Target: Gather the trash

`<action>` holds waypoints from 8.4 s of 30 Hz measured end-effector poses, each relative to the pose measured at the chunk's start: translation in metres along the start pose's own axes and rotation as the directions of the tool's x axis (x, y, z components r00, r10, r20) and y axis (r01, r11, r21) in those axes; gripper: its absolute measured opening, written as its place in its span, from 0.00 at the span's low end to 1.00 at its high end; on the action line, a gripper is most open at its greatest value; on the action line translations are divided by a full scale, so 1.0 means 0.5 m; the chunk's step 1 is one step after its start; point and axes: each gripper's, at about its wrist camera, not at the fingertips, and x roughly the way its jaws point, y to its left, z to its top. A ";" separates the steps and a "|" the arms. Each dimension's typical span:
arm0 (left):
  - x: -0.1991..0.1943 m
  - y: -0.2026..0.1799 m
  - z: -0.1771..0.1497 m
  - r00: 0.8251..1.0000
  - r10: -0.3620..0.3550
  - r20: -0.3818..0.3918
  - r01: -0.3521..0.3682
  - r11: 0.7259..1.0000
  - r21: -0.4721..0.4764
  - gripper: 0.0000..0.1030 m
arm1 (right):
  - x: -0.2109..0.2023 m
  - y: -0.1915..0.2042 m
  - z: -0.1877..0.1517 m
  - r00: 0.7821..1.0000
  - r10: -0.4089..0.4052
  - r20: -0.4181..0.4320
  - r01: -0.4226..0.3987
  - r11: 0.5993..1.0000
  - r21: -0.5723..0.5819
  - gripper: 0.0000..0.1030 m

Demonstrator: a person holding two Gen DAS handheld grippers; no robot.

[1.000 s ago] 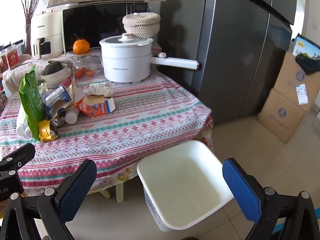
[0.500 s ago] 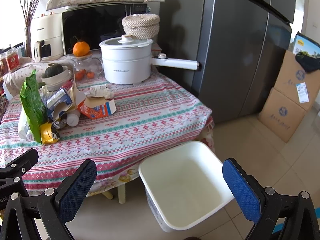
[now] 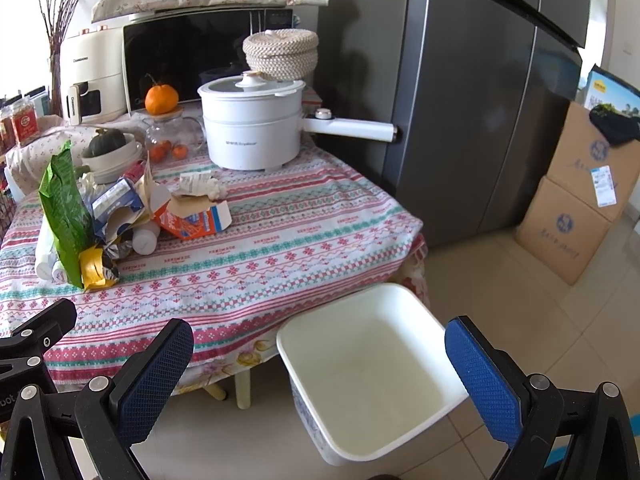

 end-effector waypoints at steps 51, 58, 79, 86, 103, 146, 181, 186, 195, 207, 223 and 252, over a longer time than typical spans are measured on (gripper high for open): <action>0.058 0.117 0.047 0.999 -0.018 -0.047 0.012 0.994 -0.108 1.00 | 0.026 0.040 0.026 0.999 0.038 0.011 -0.037 0.998 -0.054 1.00; 0.140 0.210 0.112 0.998 -0.035 -0.048 0.027 0.987 -0.158 0.94 | 0.084 0.065 0.069 0.992 0.120 -0.031 -0.123 0.985 -0.118 1.00; 0.315 0.332 0.150 0.998 -0.037 -0.055 0.019 0.955 -0.297 0.10 | 0.384 0.186 0.174 0.810 0.510 -0.291 -0.527 0.850 0.023 0.85; 0.242 0.356 0.148 0.999 -0.023 0.043 0.034 0.954 -0.297 0.10 | 0.459 0.239 0.162 0.724 0.624 -0.293 -0.604 0.779 0.168 0.55; 0.235 0.397 0.125 0.998 -0.058 0.034 0.066 0.929 -0.364 0.10 | 0.588 0.357 0.111 0.627 0.761 -0.167 -0.653 0.630 0.421 0.48; 0.232 0.332 0.116 0.996 -0.086 0.000 0.083 0.953 -0.291 0.10 | 0.516 0.133 0.176 0.792 0.583 -0.182 -0.490 0.784 0.381 0.70; 0.177 0.356 0.144 0.992 -0.032 0.121 0.068 0.949 -0.307 0.09 | 0.477 0.335 0.116 0.654 0.756 -0.036 -0.728 0.642 0.240 0.25; 0.147 0.324 0.156 0.984 -0.071 0.165 0.115 0.956 -0.270 0.09 | 0.413 0.281 0.174 0.642 0.766 0.034 -0.752 0.619 0.227 0.25; 0.135 0.204 0.161 0.964 -0.204 0.172 0.234 0.956 -0.177 0.09 | 0.323 0.092 0.226 0.731 0.675 0.103 -0.682 0.713 0.161 0.25; 0.159 -0.097 0.124 0.883 -0.468 0.034 0.468 0.884 0.020 0.09 | 0.285 -0.158 0.129 0.886 0.461 0.044 -0.459 0.862 0.216 0.25; 0.336 -0.359 -0.021 0.824 -0.490 -0.284 0.545 0.822 0.162 0.09 | 0.346 -0.356 -0.027 0.944 0.248 -0.217 -0.157 0.917 0.366 0.25; 0.287 -0.293 -0.029 0.923 -0.312 -0.226 0.372 0.874 0.312 0.75 | 0.392 -0.375 -0.078 0.901 0.208 -0.380 -0.071 0.937 0.343 0.25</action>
